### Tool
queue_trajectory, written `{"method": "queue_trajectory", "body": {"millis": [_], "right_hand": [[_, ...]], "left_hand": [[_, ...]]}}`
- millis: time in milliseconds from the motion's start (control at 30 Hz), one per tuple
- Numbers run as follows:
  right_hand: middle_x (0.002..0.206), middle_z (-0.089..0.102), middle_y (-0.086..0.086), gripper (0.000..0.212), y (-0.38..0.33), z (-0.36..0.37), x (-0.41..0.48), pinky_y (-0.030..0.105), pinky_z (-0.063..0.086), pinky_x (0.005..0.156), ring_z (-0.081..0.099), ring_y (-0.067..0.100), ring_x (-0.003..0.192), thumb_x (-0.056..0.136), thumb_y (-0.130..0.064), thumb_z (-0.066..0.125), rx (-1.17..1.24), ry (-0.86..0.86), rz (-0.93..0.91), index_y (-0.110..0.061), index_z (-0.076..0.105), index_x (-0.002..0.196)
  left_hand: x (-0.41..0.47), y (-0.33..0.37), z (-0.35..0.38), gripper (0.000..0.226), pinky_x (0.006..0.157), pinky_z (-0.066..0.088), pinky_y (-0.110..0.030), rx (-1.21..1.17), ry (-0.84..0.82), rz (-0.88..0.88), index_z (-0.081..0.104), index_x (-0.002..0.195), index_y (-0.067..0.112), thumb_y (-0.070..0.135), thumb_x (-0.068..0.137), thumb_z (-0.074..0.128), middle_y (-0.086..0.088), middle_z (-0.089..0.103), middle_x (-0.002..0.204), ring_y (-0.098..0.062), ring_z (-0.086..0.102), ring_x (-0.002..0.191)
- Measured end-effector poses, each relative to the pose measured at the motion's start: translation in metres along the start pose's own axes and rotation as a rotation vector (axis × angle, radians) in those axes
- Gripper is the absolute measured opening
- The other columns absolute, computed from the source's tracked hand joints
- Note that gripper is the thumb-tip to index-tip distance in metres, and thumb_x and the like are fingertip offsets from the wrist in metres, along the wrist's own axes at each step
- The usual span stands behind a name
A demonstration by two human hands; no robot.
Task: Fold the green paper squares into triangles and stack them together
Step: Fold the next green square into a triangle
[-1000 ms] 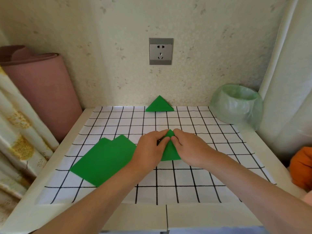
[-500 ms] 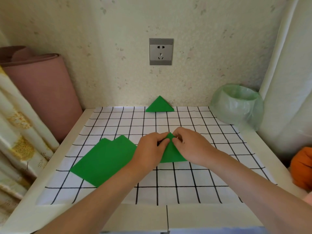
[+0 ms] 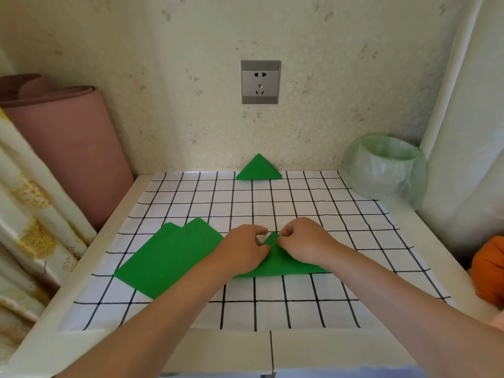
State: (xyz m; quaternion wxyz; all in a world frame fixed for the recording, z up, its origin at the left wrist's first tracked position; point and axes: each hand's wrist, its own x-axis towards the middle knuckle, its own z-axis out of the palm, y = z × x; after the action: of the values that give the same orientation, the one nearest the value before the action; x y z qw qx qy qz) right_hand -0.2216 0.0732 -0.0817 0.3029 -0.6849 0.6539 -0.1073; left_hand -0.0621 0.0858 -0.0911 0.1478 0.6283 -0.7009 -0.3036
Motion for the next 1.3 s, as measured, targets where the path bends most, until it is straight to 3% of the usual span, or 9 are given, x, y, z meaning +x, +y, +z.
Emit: {"method": "queue_trajectory", "body": {"millis": [100,267,367,500,600,733,933,1100,1300], "right_hand": [[0.062,0.053,-0.009,0.028,-0.003,0.006,-0.001,0.033,0.044,0.071,0.054,0.017,0.069,0.090,-0.025,0.052,-0.137,0.028,-0.015,-0.028,0.054,0.063],[0.073,0.058,-0.010,0.019,-0.004,0.012,-0.003,0.032,0.042,0.081,0.058,0.017,0.081,0.091,-0.028,0.049,-0.252,0.071,-0.046,-0.031,0.054,0.073],[0.077,0.059,-0.009,0.014,-0.005,0.013,-0.005,0.032,0.040,0.078,0.059,0.017,0.081,0.091,-0.029,0.050,-0.296,0.091,-0.070,-0.031,0.056,0.079],[0.091,0.061,-0.011,0.015,-0.001,0.016,-0.008,0.037,0.041,0.091,0.060,0.015,0.087,0.089,-0.042,0.055,-0.380,0.209,-0.141,-0.032,0.060,0.099],[0.103,0.057,-0.011,0.026,0.003,0.013,-0.009,0.034,0.037,0.089,0.058,0.014,0.097,0.086,-0.045,0.061,-0.408,0.288,-0.242,-0.034,0.060,0.109],[0.094,0.056,-0.011,0.015,0.008,0.009,-0.012,0.036,0.040,0.087,0.056,0.014,0.088,0.092,-0.038,0.058,-0.454,0.202,-0.357,-0.036,0.071,0.098],[0.095,0.065,-0.011,0.017,0.009,0.006,-0.012,0.034,0.040,0.088,0.060,0.013,0.089,0.092,-0.037,0.058,-0.406,0.162,-0.333,-0.038,0.074,0.100],[0.101,0.065,-0.010,0.019,0.007,0.008,-0.013,0.033,0.039,0.085,0.061,0.017,0.093,0.093,-0.036,0.056,-0.418,0.173,-0.297,-0.039,0.073,0.100],[0.102,0.066,-0.009,0.020,0.010,0.014,-0.017,0.034,0.039,0.084,0.062,0.017,0.091,0.094,-0.037,0.055,-0.417,0.218,-0.284,-0.039,0.073,0.104]], "left_hand": [[0.000,0.001,0.000,0.052,0.092,0.046,-0.028,0.144,0.009,0.019,0.046,0.141,0.026,0.032,0.092,0.059,0.000,0.062,0.123,-0.017,0.057,0.108],[-0.002,0.002,0.006,0.043,0.087,0.050,-0.037,0.317,0.107,0.038,0.051,0.126,0.020,0.040,0.089,0.060,-0.003,0.060,0.114,-0.022,0.056,0.104],[0.000,-0.001,0.008,0.042,0.086,0.050,-0.036,0.276,0.146,0.081,0.051,0.122,0.021,0.039,0.087,0.065,0.000,0.055,0.111,-0.020,0.053,0.103],[0.001,-0.001,0.007,0.024,0.078,0.045,-0.028,0.173,0.135,0.167,0.057,0.108,0.022,0.028,0.087,0.066,0.004,0.052,0.099,-0.017,0.053,0.097],[0.002,-0.002,0.007,0.025,0.079,0.045,-0.026,0.158,0.139,0.179,0.058,0.109,0.021,0.028,0.087,0.067,0.004,0.052,0.100,-0.015,0.053,0.095],[0.000,-0.004,0.008,0.040,0.077,0.047,-0.029,0.116,0.186,0.189,0.046,0.113,0.021,0.025,0.083,0.072,0.004,0.051,0.103,-0.015,0.052,0.092],[-0.004,-0.003,0.007,0.008,0.086,0.046,-0.032,0.225,0.161,0.342,0.071,0.095,0.019,0.021,0.088,0.067,0.002,0.056,0.101,-0.016,0.051,0.101],[-0.016,-0.003,0.007,0.016,0.086,0.043,-0.027,0.255,0.052,0.462,0.075,0.097,0.018,0.015,0.092,0.061,0.001,0.062,0.100,-0.014,0.053,0.099],[-0.031,-0.011,0.026,0.031,0.081,0.048,-0.036,0.339,0.074,0.557,0.075,0.103,0.017,-0.002,0.088,0.055,-0.003,0.067,0.102,-0.021,0.056,0.097]]}}
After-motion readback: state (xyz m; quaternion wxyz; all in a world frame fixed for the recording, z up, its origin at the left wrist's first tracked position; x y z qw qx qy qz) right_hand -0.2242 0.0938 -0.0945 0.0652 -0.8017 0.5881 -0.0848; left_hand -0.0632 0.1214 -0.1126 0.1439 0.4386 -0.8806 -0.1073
